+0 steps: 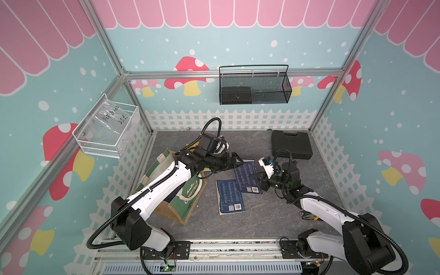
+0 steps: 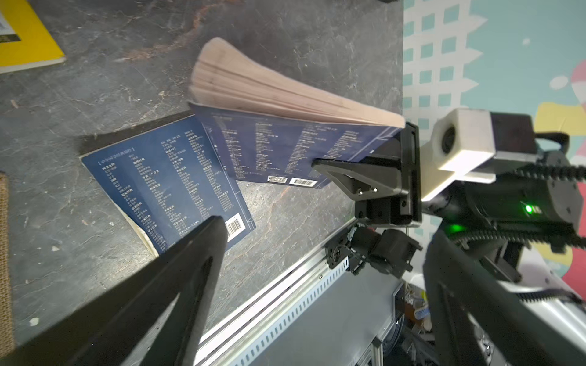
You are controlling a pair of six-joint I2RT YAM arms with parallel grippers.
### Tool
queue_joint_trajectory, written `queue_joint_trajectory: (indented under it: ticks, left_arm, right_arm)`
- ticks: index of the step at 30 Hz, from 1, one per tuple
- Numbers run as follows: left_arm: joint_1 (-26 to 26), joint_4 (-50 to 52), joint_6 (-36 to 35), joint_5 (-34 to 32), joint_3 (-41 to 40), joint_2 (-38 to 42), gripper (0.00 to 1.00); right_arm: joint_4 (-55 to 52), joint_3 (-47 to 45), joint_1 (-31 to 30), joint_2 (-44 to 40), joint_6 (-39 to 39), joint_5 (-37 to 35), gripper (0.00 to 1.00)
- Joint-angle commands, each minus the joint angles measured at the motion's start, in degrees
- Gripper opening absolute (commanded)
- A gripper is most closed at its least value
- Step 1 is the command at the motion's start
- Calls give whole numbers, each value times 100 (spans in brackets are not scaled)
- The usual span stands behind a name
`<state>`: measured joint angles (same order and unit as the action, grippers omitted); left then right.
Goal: Put the books into the canvas bag
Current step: Pick up the book from the book.
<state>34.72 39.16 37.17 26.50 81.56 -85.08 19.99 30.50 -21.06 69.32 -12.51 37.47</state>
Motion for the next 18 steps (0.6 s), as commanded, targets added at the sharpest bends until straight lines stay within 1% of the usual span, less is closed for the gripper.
queue_joint_trajectory:
  ticks: [1,3,5,7,10,11,13,15,16,18]
  left_arm:
    - [-24,725,-1335,533,819,75,95]
    - [-23,1446,-2154,530,1294,19,96]
    - [3,2198,-2833,337,1726,-97,95]
    - [54,2740,-3293,51,1988,-244,95]
    - [203,3352,-3778,-449,2223,-490,95]
    - [305,3542,-3941,-536,2271,-563,95]
    - [525,3610,-4121,-625,2248,-567,94]
    - [681,3644,-4188,-547,2267,-576,93]
    - [747,3708,-4212,-540,2304,-608,91]
    - [832,3856,-4235,-532,2383,-683,83]
  right_arm:
    - [351,262,-34,-62,180,1208,0]
    - [513,341,-30,50,-23,1951,0]
    - [836,352,-38,115,-301,2702,0]
    - [1227,317,-61,126,-558,3324,0]
    - [2079,201,-140,73,-1126,3907,0]
    - [2300,180,-165,53,-1297,4017,0]
    - [2540,175,-225,47,-1501,4182,0]
    - [2635,184,-287,29,-1610,4285,0]
    - [2650,184,-320,13,-1652,4290,0]
    - [2650,193,-337,-10,-1708,4266,0]
